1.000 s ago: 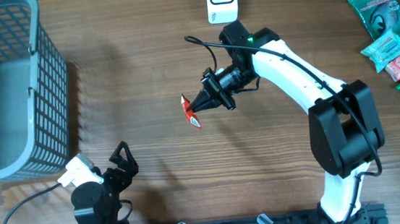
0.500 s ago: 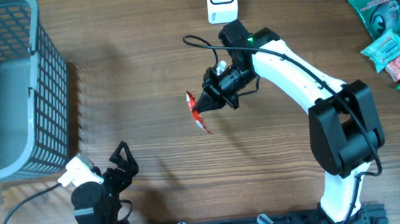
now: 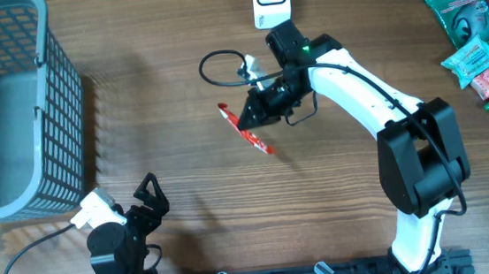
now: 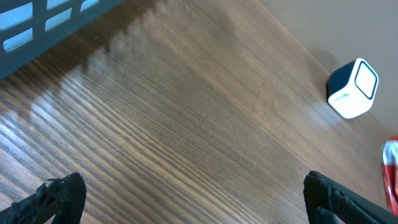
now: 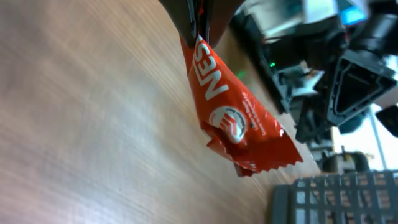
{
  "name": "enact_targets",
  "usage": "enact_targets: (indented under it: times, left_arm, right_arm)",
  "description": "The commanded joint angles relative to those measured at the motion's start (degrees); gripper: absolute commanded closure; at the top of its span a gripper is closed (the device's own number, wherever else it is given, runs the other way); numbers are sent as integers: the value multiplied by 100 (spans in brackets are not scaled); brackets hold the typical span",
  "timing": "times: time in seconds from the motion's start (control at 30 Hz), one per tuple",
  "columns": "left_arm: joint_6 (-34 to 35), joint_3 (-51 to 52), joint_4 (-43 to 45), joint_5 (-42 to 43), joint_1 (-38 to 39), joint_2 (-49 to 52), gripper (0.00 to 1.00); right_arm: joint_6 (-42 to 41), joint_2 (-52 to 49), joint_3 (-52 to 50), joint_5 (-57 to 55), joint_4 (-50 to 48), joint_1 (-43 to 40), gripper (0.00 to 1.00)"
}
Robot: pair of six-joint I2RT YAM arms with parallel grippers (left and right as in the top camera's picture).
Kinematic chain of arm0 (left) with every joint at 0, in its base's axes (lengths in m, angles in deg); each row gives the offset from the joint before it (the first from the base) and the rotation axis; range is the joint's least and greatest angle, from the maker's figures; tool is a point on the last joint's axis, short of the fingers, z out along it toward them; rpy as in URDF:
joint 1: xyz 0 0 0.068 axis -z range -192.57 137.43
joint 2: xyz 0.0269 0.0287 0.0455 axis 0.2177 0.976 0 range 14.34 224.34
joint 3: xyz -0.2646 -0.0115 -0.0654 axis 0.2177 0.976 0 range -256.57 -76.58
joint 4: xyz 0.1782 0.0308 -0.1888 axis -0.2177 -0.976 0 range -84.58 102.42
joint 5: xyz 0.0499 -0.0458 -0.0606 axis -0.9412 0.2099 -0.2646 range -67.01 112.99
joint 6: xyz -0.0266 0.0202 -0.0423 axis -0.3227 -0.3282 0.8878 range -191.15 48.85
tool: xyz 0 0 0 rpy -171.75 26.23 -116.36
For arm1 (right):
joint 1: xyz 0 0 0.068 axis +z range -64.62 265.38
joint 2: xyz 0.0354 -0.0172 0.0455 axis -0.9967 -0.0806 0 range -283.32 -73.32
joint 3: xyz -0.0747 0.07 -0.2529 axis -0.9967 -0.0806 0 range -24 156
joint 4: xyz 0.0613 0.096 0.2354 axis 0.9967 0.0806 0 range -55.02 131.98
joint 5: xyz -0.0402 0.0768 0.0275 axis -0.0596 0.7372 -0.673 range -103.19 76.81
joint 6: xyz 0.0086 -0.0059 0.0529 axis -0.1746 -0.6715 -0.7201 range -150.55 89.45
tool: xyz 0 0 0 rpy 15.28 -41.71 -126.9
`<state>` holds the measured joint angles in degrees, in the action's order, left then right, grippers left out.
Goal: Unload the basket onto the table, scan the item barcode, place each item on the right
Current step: 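Hold the Nescafe stick barcode up to the white scanner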
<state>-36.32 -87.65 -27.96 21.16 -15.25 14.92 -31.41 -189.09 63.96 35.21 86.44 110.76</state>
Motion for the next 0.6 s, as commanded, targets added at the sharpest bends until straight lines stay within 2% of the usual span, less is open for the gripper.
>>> enact_targets:
  times: [0.0, 0.33, 0.57]
  left_arm:
    - [35, 59, -4, -59, 33, -4, 0]
    - [35, 59, -4, -59, 33, -4, 0]
    - [35, 59, -4, -59, 33, -4, 0]
  right_arm:
    - [479, 92, 181, -260, -592, 11, 96]
    - [476, 92, 833, -2500, -1958, 13, 96]
    - [702, 72, 833, -4828, -3814, 13, 96]
